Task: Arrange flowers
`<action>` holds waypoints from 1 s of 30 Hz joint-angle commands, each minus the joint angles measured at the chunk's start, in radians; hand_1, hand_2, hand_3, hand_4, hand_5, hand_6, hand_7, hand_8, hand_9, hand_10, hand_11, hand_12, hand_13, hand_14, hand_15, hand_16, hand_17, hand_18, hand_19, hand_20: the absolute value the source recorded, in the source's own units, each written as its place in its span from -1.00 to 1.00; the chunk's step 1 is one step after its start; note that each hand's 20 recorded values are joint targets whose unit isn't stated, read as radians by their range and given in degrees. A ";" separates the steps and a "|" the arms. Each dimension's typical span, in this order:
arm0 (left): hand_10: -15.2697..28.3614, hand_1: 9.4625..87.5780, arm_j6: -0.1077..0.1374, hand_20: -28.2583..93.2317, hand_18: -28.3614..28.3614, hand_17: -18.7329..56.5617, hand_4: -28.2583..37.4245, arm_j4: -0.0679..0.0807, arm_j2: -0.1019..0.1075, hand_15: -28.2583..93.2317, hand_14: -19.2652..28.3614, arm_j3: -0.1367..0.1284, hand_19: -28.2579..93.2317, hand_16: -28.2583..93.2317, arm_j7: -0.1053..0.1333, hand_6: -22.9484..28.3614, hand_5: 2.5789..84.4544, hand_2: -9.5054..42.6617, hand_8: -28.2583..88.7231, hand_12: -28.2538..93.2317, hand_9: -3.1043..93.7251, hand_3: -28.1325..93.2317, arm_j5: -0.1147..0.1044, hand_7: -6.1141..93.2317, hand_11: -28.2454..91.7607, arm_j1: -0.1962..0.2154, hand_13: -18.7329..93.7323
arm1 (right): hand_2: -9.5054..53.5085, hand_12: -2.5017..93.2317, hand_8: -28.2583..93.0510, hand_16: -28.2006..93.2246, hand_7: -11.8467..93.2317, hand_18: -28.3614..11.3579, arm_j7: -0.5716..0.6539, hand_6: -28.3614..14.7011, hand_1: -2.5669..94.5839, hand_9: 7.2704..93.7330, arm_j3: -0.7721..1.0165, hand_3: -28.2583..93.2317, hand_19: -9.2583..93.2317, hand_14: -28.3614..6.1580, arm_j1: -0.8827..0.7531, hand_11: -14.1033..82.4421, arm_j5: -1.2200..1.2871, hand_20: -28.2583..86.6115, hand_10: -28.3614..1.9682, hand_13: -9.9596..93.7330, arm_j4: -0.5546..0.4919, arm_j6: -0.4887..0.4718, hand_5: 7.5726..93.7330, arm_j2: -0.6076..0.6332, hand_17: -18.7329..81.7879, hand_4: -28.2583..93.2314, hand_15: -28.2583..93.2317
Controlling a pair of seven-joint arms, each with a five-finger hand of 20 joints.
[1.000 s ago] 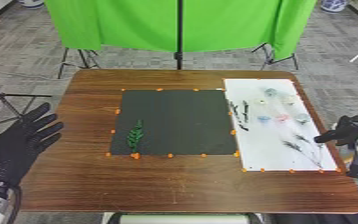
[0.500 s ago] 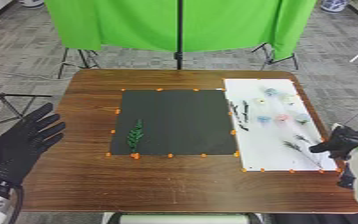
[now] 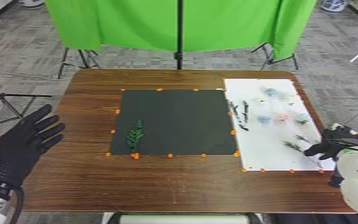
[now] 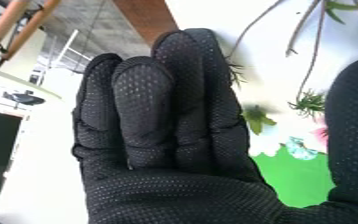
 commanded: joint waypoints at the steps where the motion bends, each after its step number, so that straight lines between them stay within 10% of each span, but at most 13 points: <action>1: 0.18 -0.64 0.014 -0.40 0.66 -0.81 -1.00 -0.002 -0.012 0.01 0.36 0.004 0.12 -0.55 -0.005 -0.03 -0.42 -0.78 -0.72 -0.27 -0.47 0.60 -0.001 -0.46 -0.16 0.024 -0.37 | -1.00 -0.31 -0.54 -0.09 0.31 -0.46 -0.033 0.36 -0.17 0.69 -0.029 0.67 0.84 0.25 -0.023 0.30 0.015 -0.02 0.24 0.62 0.030 0.079 0.39 -0.003 0.03 -1.00 0.67; 17: 0.18 -0.64 0.014 -0.41 0.66 -0.81 -1.00 -0.002 -0.010 0.01 0.36 -0.002 0.13 -0.55 -0.009 -0.03 -0.42 -0.77 -0.72 -0.27 -0.47 0.60 -0.003 -0.46 -0.16 0.024 -0.37 | -1.00 -0.23 -0.41 -0.03 0.35 -0.55 0.004 0.30 -0.10 0.87 0.050 0.86 0.97 0.22 0.036 0.49 0.063 0.06 0.32 0.76 -0.089 0.213 0.62 -0.033 0.13 -1.00 0.83; 30: 0.18 -0.64 0.023 -0.41 0.66 -0.81 -1.00 0.000 -0.012 0.01 0.36 0.005 0.13 -0.55 -0.030 -0.03 -0.41 -0.77 -0.72 -0.27 -0.47 0.60 -0.004 -0.46 -0.16 0.021 -0.37 | -1.00 -0.17 -0.33 -0.01 0.38 -0.63 -0.078 0.28 -0.14 0.87 -0.318 0.89 1.00 0.14 0.544 0.64 0.130 0.15 0.27 0.78 -0.075 0.228 0.64 -0.146 0.15 -0.95 0.93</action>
